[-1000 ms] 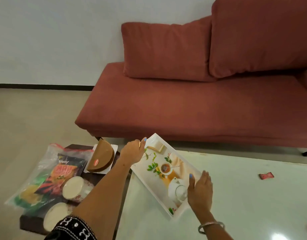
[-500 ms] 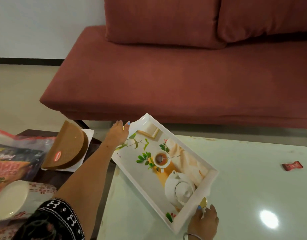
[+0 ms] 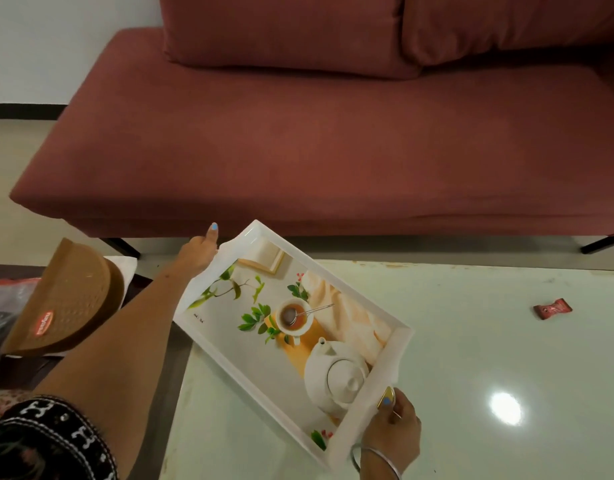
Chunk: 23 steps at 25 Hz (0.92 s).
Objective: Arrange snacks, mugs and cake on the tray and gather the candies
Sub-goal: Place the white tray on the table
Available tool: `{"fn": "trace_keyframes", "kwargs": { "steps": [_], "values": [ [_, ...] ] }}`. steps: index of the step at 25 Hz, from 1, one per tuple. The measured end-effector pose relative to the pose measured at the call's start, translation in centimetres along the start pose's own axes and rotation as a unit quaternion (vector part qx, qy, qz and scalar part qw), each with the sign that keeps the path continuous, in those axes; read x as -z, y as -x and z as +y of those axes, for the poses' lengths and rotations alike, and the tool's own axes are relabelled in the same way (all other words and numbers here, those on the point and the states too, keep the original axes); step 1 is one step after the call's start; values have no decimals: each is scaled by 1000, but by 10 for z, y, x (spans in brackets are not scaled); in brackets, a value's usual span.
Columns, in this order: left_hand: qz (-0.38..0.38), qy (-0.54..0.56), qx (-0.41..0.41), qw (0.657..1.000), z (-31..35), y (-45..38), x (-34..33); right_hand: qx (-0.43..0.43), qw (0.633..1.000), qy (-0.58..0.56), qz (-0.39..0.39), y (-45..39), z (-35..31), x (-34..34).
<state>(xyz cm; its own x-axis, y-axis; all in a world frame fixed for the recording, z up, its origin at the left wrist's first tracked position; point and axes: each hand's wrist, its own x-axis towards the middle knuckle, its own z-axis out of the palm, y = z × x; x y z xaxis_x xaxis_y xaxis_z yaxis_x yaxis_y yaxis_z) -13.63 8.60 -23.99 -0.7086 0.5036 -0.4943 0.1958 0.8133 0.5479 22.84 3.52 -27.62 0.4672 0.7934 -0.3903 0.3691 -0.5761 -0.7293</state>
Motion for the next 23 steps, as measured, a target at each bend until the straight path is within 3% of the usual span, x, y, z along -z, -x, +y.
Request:
{"fn": "trace_keyframes", "kwargs": {
  "steps": [5,12,23],
  "values": [
    [14,100,35,994,-32,28,15,49,995,60,-56,-23,-21,32],
    [-20,179,77,981,-82,145,26,135,974,110,-143,-63,-61,94],
    [20,212,157,964,-142,190,-22,146,960,134,-200,-85,-24,112]
  ]
}}
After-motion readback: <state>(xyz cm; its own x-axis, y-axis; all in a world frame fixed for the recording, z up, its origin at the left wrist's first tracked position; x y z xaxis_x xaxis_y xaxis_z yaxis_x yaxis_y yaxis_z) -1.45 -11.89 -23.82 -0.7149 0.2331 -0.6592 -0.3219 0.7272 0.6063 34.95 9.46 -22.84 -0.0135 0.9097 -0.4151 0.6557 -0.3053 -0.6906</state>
